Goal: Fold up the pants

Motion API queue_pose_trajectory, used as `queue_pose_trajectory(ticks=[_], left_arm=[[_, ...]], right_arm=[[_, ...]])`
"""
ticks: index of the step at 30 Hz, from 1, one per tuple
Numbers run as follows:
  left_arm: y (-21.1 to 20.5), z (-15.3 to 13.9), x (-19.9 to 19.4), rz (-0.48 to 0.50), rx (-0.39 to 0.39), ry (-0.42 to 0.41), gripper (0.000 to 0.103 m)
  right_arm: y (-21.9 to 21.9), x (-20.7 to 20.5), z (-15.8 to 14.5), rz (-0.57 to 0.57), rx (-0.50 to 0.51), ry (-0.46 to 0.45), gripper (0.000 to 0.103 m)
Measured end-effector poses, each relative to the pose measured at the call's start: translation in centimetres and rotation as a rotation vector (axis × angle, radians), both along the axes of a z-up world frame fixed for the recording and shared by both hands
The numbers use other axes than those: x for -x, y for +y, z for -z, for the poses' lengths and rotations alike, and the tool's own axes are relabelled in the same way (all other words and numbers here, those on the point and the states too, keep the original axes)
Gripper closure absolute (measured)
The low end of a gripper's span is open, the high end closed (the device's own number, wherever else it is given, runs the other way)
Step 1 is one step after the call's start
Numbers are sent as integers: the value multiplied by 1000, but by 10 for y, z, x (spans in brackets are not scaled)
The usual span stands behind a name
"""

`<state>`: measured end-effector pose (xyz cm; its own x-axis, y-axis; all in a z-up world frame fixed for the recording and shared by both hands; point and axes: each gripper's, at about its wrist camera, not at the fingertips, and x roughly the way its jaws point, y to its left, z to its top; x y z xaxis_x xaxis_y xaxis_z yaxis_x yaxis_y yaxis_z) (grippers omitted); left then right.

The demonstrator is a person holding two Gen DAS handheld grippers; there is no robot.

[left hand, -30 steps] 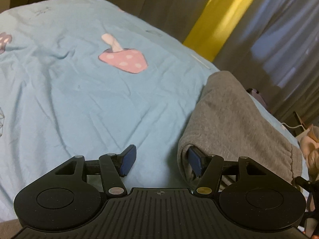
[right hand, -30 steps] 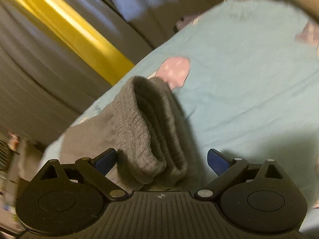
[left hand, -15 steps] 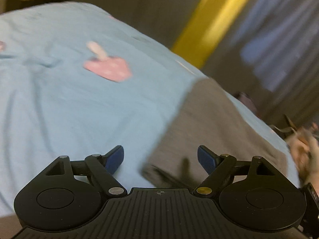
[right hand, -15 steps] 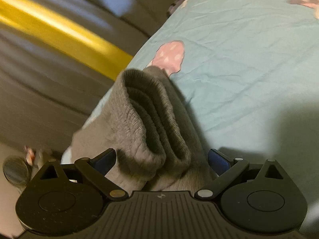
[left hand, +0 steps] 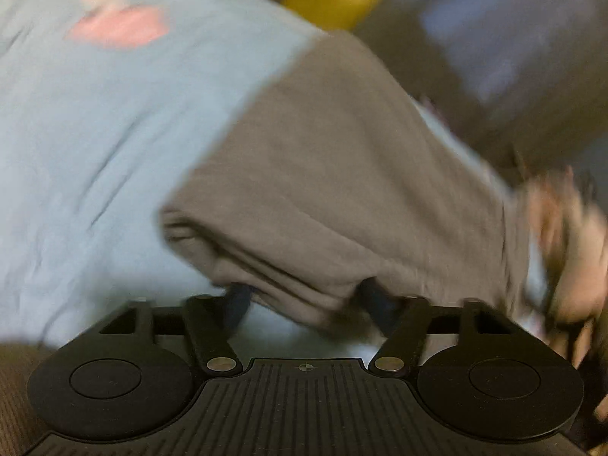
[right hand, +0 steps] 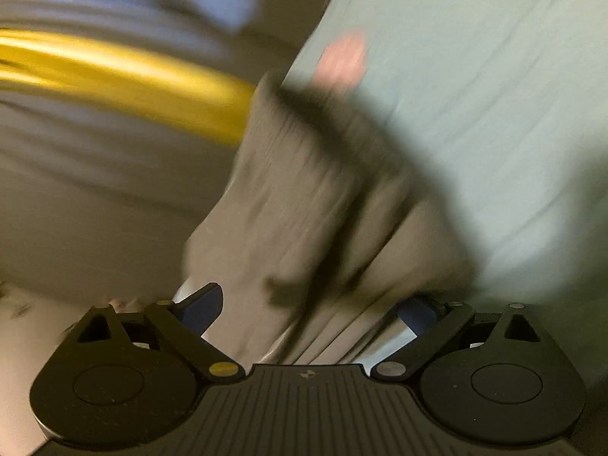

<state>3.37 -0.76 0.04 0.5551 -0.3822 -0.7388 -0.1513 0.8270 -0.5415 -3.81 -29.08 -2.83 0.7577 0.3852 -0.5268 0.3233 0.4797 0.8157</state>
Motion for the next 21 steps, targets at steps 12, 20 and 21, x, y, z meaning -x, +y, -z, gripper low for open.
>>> queue_pose_trajectory(ticks=[12,20,21], left_arm=[[3,-10,11,-141,-144,-76,31],[15,-9,12,-160,-62,-61,26],[13,-11,10,-138,-73,-71,26]], right_arm=[[2,5,-9,27,91,-10,10],[11,7,-17,-68,129,-54,6],[15,6,-18,-106,135,-67,5]])
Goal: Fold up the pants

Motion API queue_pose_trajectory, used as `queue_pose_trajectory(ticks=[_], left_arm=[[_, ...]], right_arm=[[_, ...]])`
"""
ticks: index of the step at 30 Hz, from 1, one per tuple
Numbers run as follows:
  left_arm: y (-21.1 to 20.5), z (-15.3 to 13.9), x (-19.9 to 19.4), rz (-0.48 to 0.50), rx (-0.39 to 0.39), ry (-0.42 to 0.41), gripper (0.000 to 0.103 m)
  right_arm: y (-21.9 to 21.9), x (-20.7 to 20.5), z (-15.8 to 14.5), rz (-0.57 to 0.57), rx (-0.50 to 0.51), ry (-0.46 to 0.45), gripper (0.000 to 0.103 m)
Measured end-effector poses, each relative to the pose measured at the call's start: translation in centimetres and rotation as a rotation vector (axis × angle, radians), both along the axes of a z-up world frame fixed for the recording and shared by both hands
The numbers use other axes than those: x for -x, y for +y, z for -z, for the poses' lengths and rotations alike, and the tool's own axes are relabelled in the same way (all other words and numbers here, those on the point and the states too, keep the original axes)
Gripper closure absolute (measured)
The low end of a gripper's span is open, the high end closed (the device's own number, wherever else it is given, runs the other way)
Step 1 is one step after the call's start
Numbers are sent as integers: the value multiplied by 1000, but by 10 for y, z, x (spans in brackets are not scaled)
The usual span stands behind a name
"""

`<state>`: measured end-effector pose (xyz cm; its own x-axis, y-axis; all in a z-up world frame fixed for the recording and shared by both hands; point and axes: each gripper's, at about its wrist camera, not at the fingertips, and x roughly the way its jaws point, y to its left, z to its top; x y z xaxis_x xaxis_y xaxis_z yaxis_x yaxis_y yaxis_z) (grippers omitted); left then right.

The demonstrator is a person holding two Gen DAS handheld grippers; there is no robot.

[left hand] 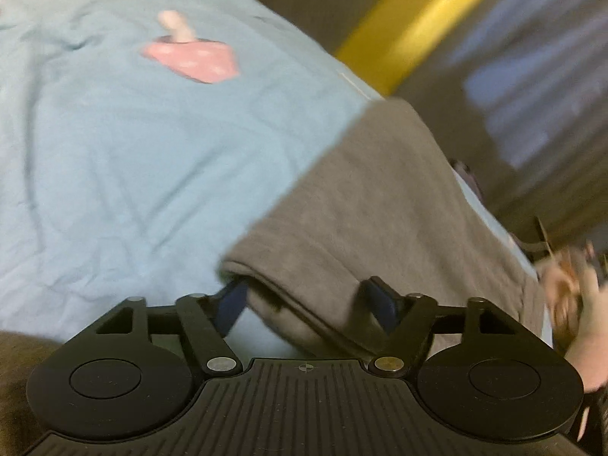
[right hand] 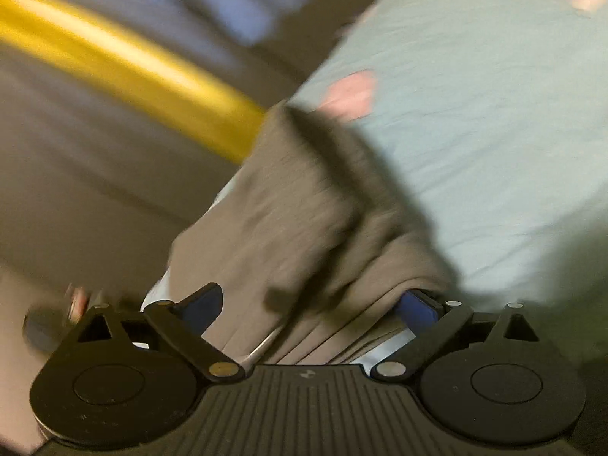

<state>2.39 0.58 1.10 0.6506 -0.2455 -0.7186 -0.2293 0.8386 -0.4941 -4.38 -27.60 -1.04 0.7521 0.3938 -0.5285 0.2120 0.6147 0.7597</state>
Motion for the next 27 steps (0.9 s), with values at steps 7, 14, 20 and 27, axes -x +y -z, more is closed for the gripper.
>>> queue_pose_trajectory(ticks=[7,14,20,27], left_arm=[[10,-14,13,-103,-57,12,54],[32,-60,17,-153,-96,-118,22],[-32,-63,-45,205,-290,-156,19],[-62,-42,-104,323,-446,-158,29]], right_arm=[[-29,10,1,151,-61,103,10],[-34,22,-61,107,154,-229,14],[8,-35,-39,-15,403,-236,55],[-16,-56,-2,53,313,-61,43]])
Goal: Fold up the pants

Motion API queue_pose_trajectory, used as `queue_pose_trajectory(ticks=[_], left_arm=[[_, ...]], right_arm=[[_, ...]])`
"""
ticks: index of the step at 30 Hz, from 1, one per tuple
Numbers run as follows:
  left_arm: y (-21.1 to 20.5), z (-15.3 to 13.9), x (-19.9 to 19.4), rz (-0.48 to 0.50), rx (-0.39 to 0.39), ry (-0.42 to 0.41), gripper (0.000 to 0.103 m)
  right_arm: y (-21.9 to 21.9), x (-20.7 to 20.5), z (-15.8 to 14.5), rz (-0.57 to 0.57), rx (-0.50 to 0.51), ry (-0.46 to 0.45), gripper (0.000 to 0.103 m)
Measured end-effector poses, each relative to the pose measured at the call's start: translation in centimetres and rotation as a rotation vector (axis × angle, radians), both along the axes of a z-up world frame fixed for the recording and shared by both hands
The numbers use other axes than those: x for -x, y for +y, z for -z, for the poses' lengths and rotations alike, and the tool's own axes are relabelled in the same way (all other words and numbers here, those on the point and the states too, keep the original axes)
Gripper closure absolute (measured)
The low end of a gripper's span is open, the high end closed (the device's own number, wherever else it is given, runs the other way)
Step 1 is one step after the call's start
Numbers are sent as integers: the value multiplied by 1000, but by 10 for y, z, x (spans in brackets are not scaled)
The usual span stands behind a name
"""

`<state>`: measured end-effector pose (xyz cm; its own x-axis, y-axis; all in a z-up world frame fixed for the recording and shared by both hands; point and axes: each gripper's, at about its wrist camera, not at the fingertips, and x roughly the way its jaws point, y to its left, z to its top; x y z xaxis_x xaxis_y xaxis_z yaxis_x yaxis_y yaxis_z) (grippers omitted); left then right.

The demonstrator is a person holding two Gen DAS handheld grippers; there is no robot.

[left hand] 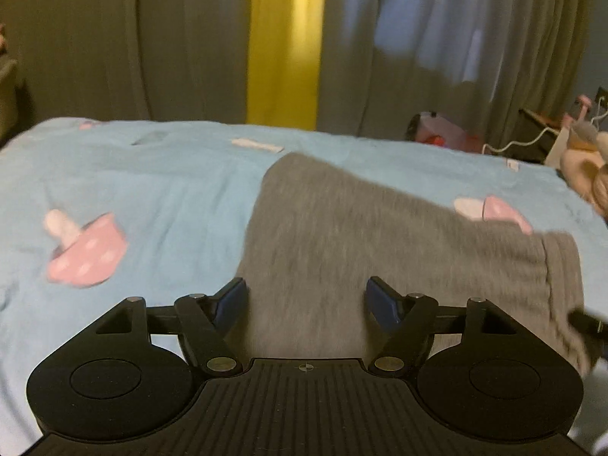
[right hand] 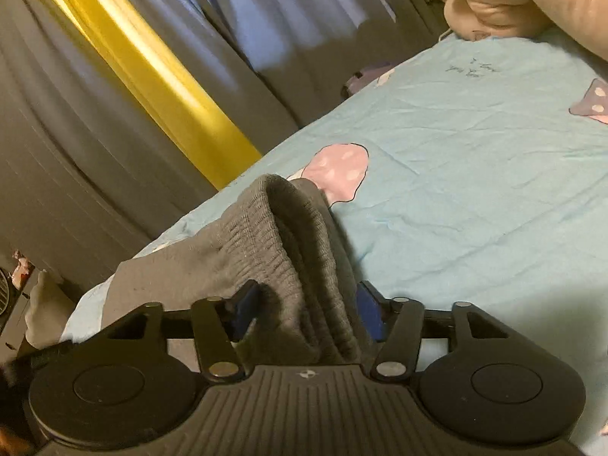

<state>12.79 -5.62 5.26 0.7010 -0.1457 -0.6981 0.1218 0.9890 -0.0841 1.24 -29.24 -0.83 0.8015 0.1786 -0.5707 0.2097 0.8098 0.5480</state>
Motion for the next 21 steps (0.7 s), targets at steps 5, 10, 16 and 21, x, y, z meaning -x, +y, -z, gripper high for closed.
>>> queue_pose_trajectory(ticks=[5,10,16,21], left_arm=[[-7,13,-46,-36,-34,44,27],[4,20,-67,-38,-18,83,25],[12,30,-80,-46,8,89,18],[51,49,-90,-192,261,193,10]], right_arm=[[-6,-7,15,9,-6,19,26],[-12,-13,23,16,-34,31,17],[-13,-16,28,15,-43,37,11],[-16,-19,33,13,-62,45,5]])
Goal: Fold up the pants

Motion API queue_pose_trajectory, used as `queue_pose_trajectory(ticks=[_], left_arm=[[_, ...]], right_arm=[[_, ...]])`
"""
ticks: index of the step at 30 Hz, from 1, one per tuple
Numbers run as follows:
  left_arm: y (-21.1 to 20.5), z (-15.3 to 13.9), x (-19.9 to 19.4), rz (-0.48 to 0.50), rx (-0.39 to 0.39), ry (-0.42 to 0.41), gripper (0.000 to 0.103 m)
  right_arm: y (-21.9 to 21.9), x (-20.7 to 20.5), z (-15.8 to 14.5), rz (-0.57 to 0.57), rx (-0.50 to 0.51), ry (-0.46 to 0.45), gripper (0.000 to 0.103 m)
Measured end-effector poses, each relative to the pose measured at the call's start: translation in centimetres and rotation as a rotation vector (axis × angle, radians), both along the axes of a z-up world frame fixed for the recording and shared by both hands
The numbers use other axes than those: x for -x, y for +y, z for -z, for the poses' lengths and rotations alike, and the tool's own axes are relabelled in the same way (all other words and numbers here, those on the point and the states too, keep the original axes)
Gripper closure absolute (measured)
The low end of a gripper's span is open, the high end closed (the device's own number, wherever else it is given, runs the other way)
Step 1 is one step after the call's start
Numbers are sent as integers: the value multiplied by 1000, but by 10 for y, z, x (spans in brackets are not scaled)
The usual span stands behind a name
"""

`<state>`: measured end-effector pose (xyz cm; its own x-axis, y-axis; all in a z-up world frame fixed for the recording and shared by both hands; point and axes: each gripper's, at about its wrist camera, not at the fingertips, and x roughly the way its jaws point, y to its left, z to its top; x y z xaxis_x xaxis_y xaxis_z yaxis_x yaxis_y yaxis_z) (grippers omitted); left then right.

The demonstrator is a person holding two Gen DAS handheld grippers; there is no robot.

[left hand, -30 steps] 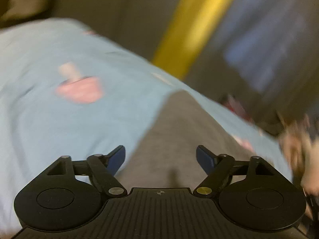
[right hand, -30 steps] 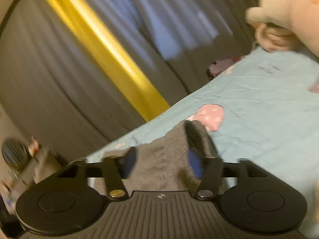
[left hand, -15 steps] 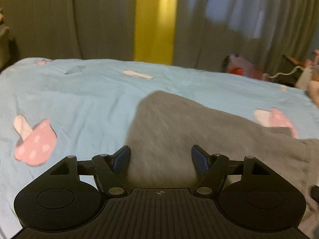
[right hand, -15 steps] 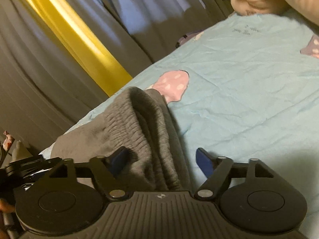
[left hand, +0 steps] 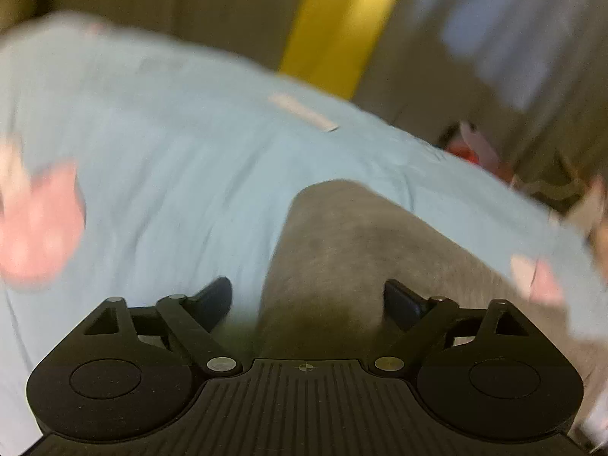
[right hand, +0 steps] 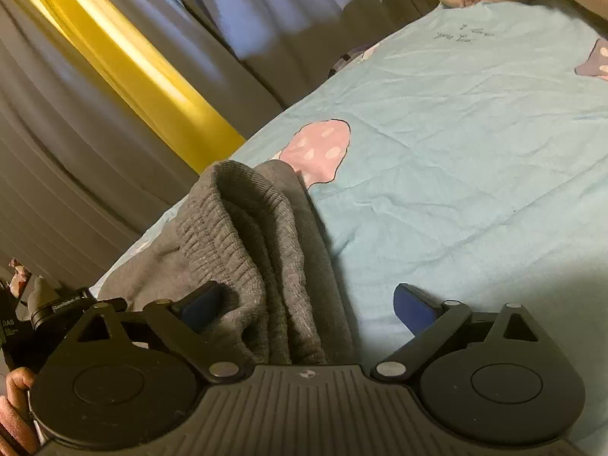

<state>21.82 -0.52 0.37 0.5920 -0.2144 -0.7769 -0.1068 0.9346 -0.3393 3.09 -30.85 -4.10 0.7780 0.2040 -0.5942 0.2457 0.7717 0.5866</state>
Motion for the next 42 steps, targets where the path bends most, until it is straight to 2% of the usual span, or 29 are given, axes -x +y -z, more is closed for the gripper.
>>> queue_pose_trajectory(ticks=[1,6,8,12,15,18,23,24,25,27,28,29,31,32,34,35,39,42], left_arm=[[6,1,2,-20,28,6,10],[29,-6,21,-26,66,19,9],[39,-7,33,30,102,21,11],[38,-6,49,179,74,65,12],[32,2,49,271,109,94,12],[23,9,42,299,138,113,7],[9,16,24,327,154,118,7],[6,15,24,329,137,99,11],[2,14,25,340,102,78,14],[-6,9,30,373,52,40,27],[-7,7,32,384,42,22,31],[-5,6,33,383,49,14,38],[3,7,32,349,89,19,48],[6,6,32,327,109,20,57],[7,-3,35,298,114,0,67],[6,-9,37,293,110,-17,70],[-2,-35,37,292,109,-77,75],[3,-57,29,259,169,-116,75]], right_arm=[[-1,0,1,0,-3,2,5],[-8,0,0,-1,-67,27,4],[-13,-2,2,-7,-110,34,4],[-21,-18,6,-71,-196,56,4],[-23,-32,9,-142,-246,69,4],[-20,-44,13,-220,-305,74,4],[-8,-62,13,-302,-249,76,4],[-7,-64,13,-294,-252,68,5],[-6,-67,14,-283,-251,62,14],[-4,-71,12,-282,-208,67,32],[-5,-73,11,-290,-210,71,33],[-5,-76,11,-295,-222,76,33],[-5,-82,11,-306,-236,99,33],[-4,-84,9,-300,-236,113,33],[1,-84,-2,-302,-198,105,42],[3,-82,-9,-306,-185,88,43],[0,-80,-38,-306,-239,-4,49],[-4,-89,-58,-296,-250,-58,49]])
